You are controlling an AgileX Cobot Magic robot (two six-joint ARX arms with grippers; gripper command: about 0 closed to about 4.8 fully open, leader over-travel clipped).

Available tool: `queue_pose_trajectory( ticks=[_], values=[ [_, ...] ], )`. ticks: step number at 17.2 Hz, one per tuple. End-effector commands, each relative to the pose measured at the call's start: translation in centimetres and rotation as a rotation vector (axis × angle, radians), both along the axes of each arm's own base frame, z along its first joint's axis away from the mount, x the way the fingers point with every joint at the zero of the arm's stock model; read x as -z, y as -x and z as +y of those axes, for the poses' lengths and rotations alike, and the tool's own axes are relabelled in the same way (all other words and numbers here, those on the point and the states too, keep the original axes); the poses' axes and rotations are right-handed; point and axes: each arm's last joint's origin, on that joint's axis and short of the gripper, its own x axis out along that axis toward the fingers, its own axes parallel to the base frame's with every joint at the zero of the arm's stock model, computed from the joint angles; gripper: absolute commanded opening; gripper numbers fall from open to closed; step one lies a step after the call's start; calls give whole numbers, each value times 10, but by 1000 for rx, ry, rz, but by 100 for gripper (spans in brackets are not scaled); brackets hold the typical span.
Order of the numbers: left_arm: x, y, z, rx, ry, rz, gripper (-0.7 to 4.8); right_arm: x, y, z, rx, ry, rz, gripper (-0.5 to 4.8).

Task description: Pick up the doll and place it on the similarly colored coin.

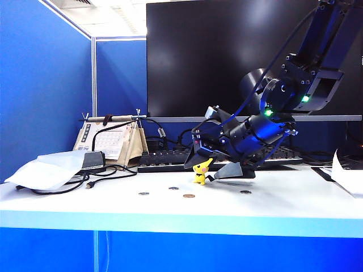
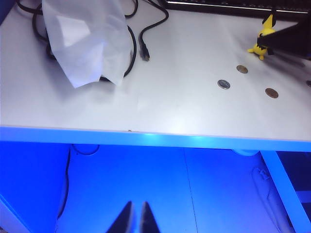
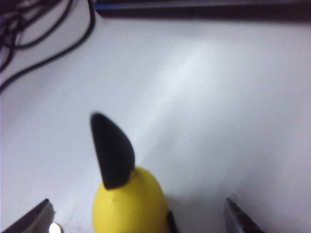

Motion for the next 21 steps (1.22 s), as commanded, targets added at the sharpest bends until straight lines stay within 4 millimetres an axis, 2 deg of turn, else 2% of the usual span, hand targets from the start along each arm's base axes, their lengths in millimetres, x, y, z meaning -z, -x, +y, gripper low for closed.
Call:
queue_pose_trajectory(
  ticks=[1, 2, 4, 5, 6, 7, 12, 14, 20, 21],
  values=[
    [0, 0, 0, -3, 1, -4, 30, -4, -1, 1, -2, -11, -25, 479],
    [0, 0, 0, -3, 1, -4, 30, -4, -1, 1, -2, -11, -25, 476],
    [0, 0, 0, -3, 1, -4, 30, -4, -1, 1, -3, -13, -29, 415],
    [0, 0, 0, -2, 1, -4, 30, -4, -1, 1, -3, -13, -29, 355],
    [0, 0, 0, -2, 1, -4, 30, -4, -1, 1, -3, -14, -31, 271],
    [0, 0, 0, -2, 1, -4, 30, -5, -2, 1, -3, -15, -35, 242],
    [0, 0, 0, -2, 1, -4, 30, -6, -2, 2, -3, -22, -53, 220],
    [0, 0, 0, -2, 1, -4, 30, -7, -3, 2, -2, -23, -55, 181],
    [0, 0, 0, -2, 0, -4, 30, -7, -3, 2, -4, -24, -55, 163],
    [0, 0, 0, -2, 1, -4, 30, -7, -2, 2, -10, -27, -53, 134]
  ],
)
